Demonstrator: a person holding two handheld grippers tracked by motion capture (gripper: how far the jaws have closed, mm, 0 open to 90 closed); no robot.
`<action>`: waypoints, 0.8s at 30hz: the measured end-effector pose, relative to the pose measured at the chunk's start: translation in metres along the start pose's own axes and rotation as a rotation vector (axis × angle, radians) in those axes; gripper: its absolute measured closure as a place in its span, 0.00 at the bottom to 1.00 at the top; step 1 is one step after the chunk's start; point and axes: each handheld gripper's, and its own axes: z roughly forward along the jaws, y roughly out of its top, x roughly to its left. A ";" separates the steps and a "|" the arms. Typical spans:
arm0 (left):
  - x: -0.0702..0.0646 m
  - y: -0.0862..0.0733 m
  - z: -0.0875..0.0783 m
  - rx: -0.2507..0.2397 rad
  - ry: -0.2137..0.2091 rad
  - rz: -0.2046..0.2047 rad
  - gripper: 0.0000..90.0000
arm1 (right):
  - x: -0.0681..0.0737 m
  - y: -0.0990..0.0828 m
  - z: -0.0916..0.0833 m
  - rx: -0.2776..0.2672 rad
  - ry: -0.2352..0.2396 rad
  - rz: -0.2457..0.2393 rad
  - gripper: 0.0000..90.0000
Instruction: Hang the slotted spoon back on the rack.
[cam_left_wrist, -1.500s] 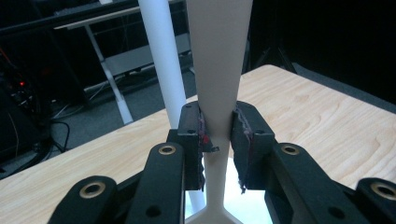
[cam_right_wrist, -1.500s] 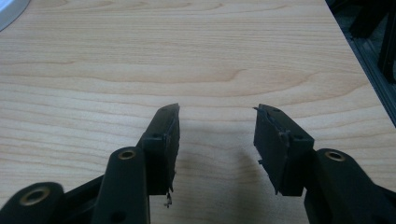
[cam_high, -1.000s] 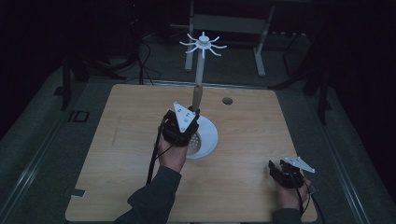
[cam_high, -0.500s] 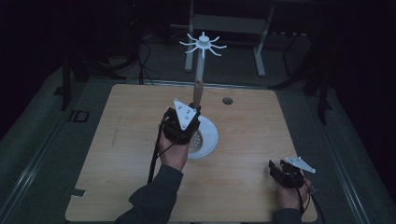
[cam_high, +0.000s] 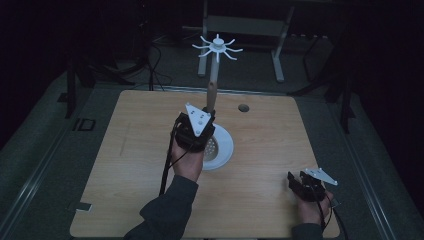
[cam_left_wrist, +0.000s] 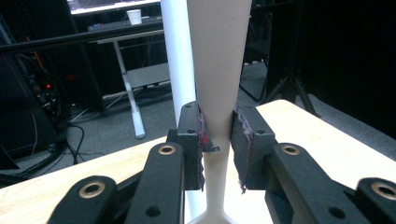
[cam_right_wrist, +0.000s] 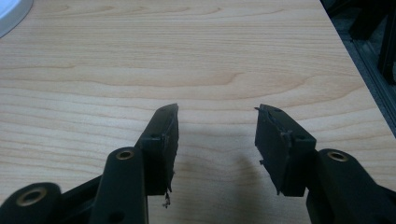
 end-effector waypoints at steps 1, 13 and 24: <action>0.000 0.001 0.000 -0.001 0.003 0.001 0.82 | 0.000 0.000 0.000 0.000 -0.001 0.001 0.54; -0.001 0.007 0.000 -0.007 0.016 -0.005 0.82 | 0.000 0.000 0.001 0.004 0.001 -0.001 0.54; 0.000 0.010 0.000 -0.008 0.030 -0.008 0.83 | 0.001 0.000 0.001 0.006 0.001 -0.001 0.54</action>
